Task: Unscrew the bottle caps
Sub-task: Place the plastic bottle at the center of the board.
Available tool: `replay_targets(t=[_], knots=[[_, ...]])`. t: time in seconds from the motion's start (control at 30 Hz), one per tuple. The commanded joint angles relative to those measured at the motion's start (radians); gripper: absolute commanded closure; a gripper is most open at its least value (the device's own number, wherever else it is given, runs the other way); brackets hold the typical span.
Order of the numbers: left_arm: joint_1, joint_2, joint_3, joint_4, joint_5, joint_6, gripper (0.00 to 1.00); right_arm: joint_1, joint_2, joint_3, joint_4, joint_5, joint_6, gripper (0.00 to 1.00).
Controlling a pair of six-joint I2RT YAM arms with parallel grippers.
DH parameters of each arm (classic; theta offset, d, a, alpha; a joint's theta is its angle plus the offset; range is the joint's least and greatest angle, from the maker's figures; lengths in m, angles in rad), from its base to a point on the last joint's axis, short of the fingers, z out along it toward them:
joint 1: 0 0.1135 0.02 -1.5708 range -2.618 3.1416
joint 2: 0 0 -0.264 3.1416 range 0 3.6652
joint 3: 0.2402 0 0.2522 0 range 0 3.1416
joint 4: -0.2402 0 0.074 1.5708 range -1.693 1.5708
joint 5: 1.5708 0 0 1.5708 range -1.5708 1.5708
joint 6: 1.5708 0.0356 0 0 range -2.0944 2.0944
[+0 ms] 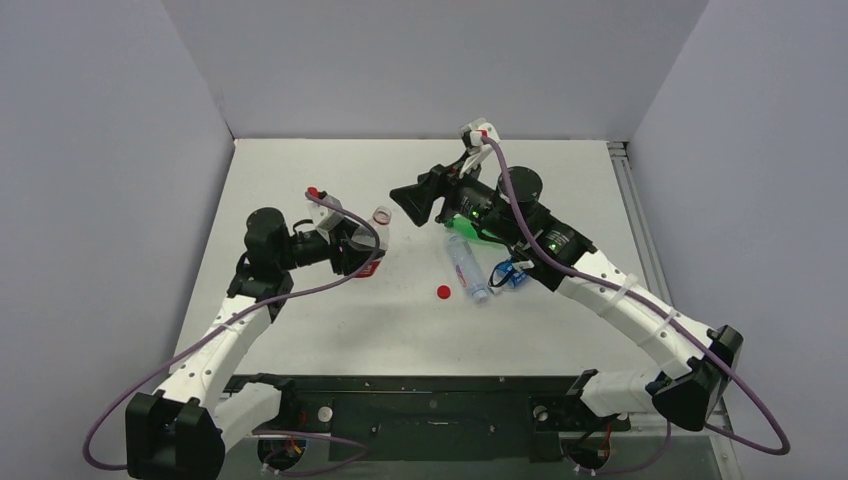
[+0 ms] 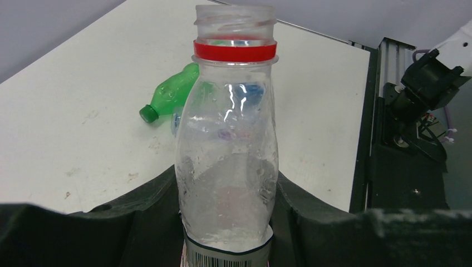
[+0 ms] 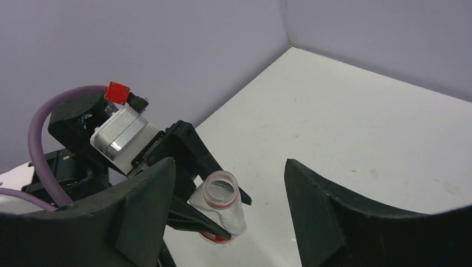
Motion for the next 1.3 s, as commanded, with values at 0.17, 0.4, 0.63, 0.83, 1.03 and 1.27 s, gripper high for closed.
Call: replay_targets(t=[0.17,0.4,0.63,0.83,1.03,1.27], knots=[[-0.033,-0.025,0.032,0.002,0.042,0.015,1.0,0.077,0.09,0.061,0.068,-0.106,0.065,0.34],[-0.035,-0.028,0.034,0.042,0.024,-0.034,1.0,0.104,0.107,0.035,0.012,-0.065,0.032,0.46],[-0.045,-0.038,0.038,0.073,0.028,-0.067,1.0,0.129,0.137,0.057,-0.096,0.042,-0.027,0.55],[-0.064,-0.053,0.038,0.051,0.013,-0.052,0.8,0.142,0.156,0.08,-0.095,0.065,-0.038,0.95],[-0.058,-0.071,0.051,-0.127,-0.08,0.031,0.03,0.139,0.195,0.138,-0.135,0.136,-0.12,1.0],[0.027,-0.129,0.019,-0.318,-0.236,0.14,0.03,0.076,0.338,0.199,-0.137,0.287,-0.276,1.0]])
